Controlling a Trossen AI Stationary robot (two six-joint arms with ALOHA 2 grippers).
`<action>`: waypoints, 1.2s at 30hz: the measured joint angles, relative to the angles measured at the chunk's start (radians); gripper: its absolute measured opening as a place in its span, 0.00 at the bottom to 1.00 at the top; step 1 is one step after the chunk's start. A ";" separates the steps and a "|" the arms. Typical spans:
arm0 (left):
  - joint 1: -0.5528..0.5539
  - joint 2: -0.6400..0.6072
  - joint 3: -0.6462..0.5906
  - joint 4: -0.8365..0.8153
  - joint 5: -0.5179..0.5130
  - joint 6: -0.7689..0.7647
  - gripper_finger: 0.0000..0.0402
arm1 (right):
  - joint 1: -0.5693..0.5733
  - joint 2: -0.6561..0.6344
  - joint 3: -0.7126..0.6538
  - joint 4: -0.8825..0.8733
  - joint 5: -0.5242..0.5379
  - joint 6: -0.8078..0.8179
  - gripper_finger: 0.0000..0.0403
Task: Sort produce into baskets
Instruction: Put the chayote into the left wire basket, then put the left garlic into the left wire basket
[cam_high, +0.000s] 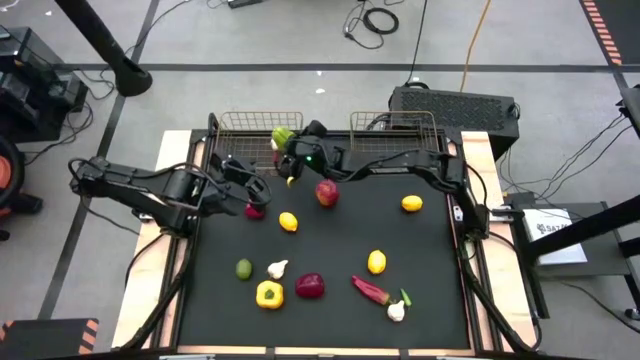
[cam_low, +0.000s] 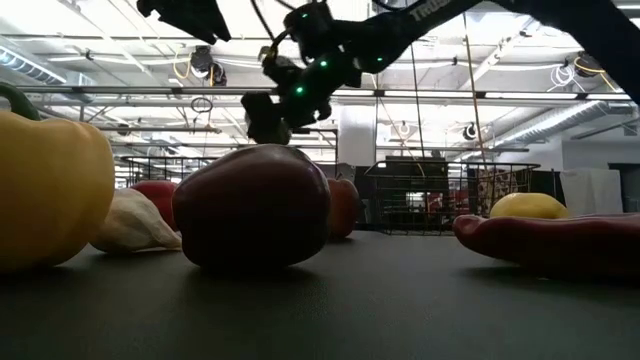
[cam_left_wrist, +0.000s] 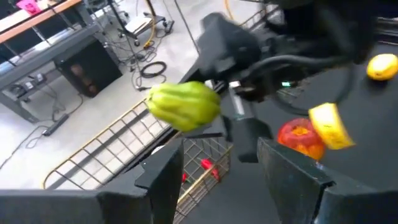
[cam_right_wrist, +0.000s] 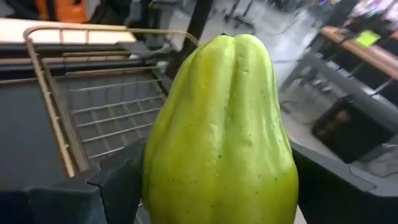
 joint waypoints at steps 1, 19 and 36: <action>-0.007 0.000 0.000 0.000 0.000 -0.008 0.53 | -0.002 0.009 0.014 -0.014 -0.021 0.012 0.82; -0.104 0.000 0.000 0.010 -0.015 -0.014 0.53 | -0.019 0.020 0.024 -0.073 -0.090 0.079 0.92; -0.106 0.000 -0.001 -0.027 -0.013 -0.017 0.53 | 0.185 -0.343 0.025 -0.705 -0.085 0.078 0.92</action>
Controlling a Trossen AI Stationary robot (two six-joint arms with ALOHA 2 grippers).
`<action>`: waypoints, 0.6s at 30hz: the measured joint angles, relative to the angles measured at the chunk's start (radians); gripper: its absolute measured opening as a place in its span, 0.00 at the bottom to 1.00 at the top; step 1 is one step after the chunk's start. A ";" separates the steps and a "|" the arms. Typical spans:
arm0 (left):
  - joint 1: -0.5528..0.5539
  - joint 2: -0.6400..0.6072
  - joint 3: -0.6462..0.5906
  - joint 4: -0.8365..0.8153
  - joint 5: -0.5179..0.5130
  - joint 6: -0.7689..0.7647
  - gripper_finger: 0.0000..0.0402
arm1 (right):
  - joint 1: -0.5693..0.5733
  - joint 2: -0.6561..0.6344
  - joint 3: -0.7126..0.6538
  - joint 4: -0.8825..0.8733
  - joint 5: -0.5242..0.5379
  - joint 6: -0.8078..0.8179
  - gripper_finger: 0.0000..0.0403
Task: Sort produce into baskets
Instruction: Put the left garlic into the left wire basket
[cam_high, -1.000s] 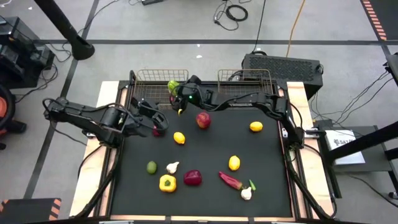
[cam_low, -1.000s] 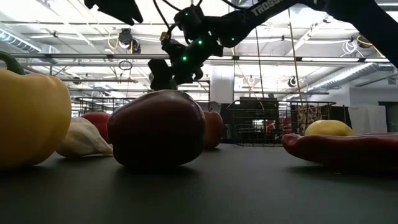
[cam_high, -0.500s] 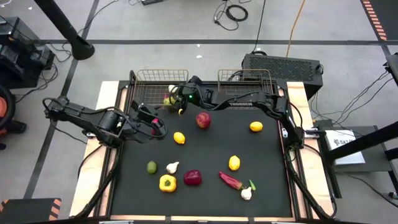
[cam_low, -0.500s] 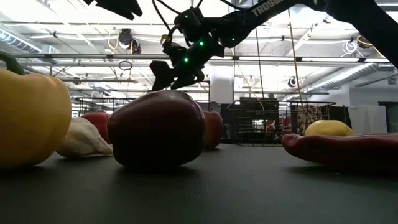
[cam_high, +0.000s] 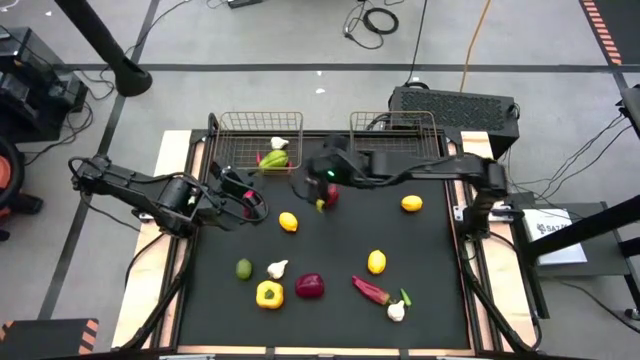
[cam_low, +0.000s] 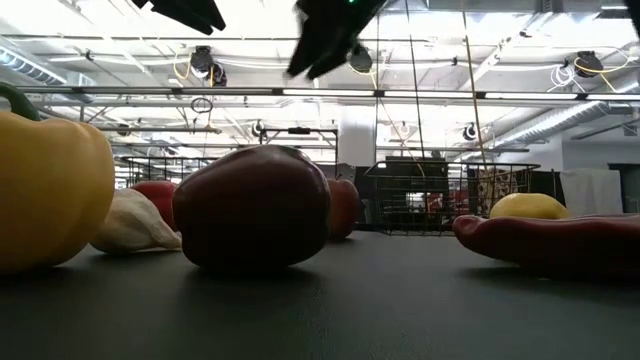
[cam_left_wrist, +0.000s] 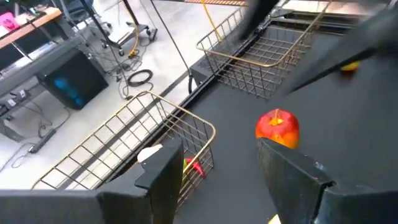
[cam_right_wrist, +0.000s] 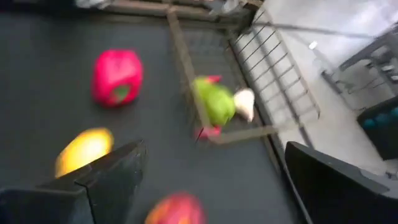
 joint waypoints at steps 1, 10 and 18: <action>0.000 0.000 0.000 0.000 0.012 -0.012 0.53 | 0.020 -0.028 0.000 -0.063 0.001 0.019 0.92; -0.007 0.035 0.000 0.001 0.152 -0.103 0.53 | 0.224 -0.193 -0.072 -0.455 0.010 0.287 0.91; -0.024 0.115 0.000 0.006 0.231 -0.092 0.53 | 0.385 -0.367 -0.416 -0.393 0.151 0.488 0.86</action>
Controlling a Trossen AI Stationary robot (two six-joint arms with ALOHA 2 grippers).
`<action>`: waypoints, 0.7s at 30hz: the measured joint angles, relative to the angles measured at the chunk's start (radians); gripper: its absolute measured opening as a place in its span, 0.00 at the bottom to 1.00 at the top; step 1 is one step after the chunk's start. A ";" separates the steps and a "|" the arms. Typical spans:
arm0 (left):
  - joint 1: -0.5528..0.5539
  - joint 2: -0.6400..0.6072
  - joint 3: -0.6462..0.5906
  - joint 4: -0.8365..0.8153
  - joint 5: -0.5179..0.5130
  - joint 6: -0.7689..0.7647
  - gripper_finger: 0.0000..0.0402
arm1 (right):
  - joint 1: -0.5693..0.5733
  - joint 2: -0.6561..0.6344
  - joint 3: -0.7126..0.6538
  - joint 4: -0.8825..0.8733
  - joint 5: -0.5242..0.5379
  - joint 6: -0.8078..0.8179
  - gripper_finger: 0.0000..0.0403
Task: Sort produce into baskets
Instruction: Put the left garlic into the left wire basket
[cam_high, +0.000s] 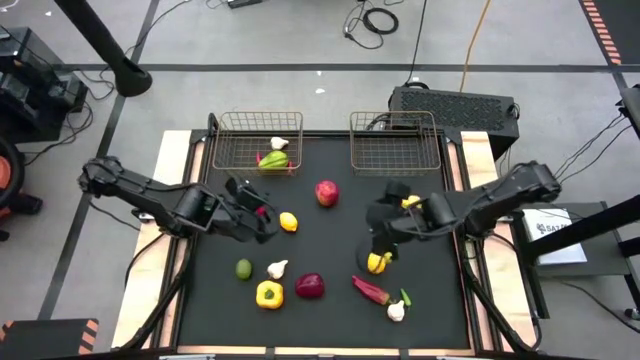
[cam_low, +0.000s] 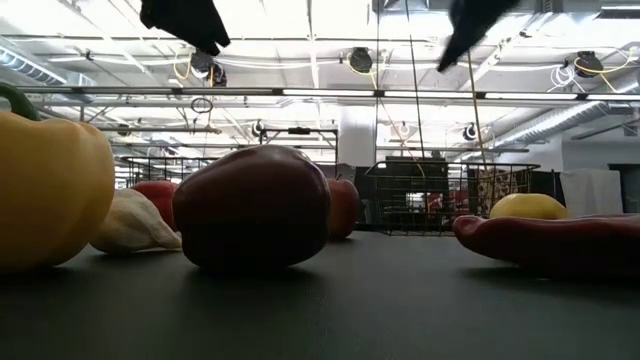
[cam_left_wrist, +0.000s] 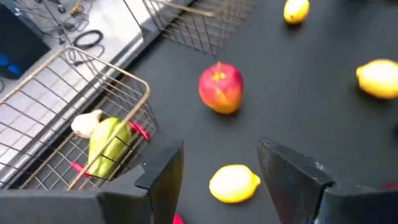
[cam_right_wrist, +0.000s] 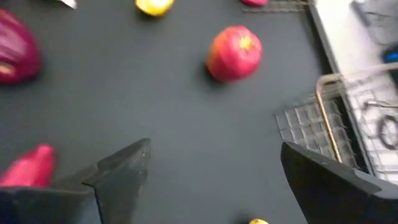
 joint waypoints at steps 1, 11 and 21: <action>-0.001 0.014 0.000 0.001 0.012 0.012 0.53 | 0.010 -0.021 -0.041 0.016 0.024 0.014 0.85; -0.008 0.165 0.000 0.042 0.107 -0.155 0.53 | 0.012 -0.157 -0.241 0.061 0.062 0.000 0.84; -0.093 0.272 0.000 0.294 0.154 -0.320 0.53 | 0.012 -0.166 -0.245 0.077 0.055 0.032 0.84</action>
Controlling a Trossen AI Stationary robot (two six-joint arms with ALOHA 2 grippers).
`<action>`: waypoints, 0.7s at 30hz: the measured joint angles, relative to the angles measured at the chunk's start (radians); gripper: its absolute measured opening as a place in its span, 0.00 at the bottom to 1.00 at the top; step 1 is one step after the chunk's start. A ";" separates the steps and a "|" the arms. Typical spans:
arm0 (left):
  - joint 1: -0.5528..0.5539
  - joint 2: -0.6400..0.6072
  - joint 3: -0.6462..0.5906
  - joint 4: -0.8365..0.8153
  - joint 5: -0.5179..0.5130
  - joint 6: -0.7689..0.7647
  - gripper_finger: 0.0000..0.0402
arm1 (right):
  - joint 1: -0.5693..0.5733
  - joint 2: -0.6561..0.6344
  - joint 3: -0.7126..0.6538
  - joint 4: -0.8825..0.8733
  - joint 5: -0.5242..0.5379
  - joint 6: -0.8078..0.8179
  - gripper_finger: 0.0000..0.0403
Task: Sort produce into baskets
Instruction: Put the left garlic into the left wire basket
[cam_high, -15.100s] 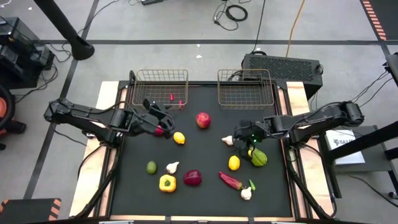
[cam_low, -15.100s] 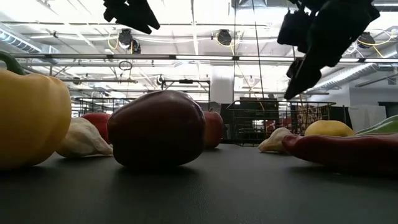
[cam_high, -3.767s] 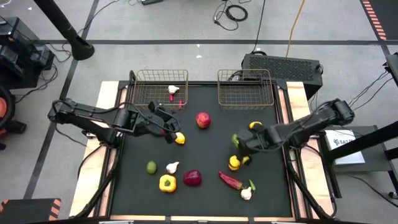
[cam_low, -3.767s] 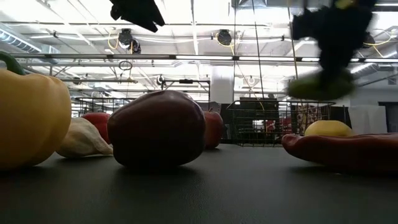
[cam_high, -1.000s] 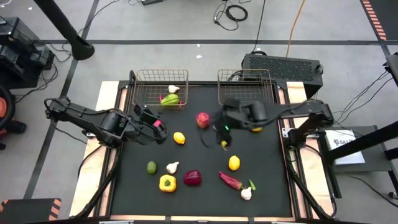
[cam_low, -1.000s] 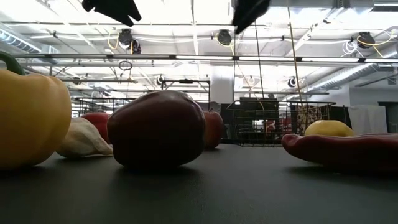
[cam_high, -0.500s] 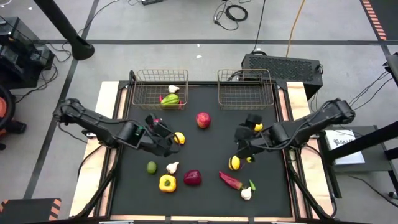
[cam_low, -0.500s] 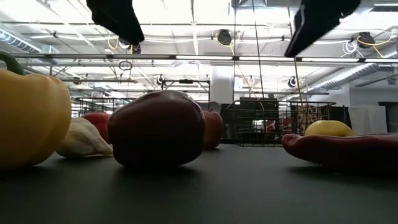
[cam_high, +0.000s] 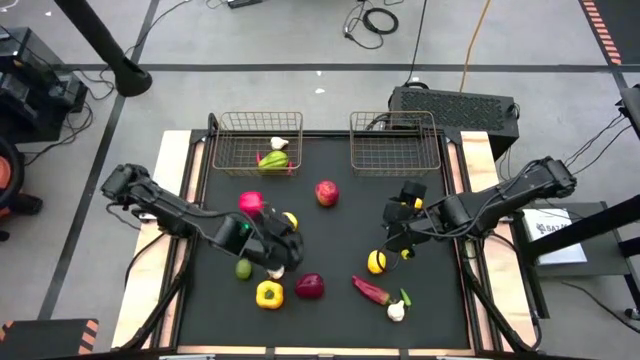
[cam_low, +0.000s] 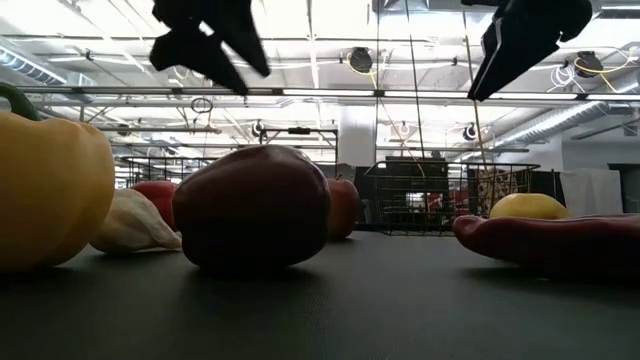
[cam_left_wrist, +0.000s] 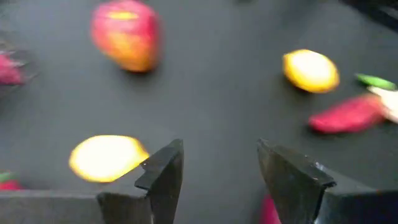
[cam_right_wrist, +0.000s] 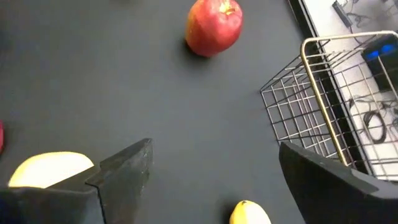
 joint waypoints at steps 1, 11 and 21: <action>-0.017 0.013 0.000 0.038 0.004 0.016 0.53 | 0.000 0.000 0.000 0.004 0.000 0.015 0.84; -0.072 0.088 0.000 -0.014 0.022 -0.047 0.53 | 0.002 0.000 0.000 0.093 -0.025 0.039 0.84; -0.063 0.095 0.000 -0.169 0.161 -0.141 0.61 | 0.002 0.000 0.000 0.130 -0.026 0.016 0.84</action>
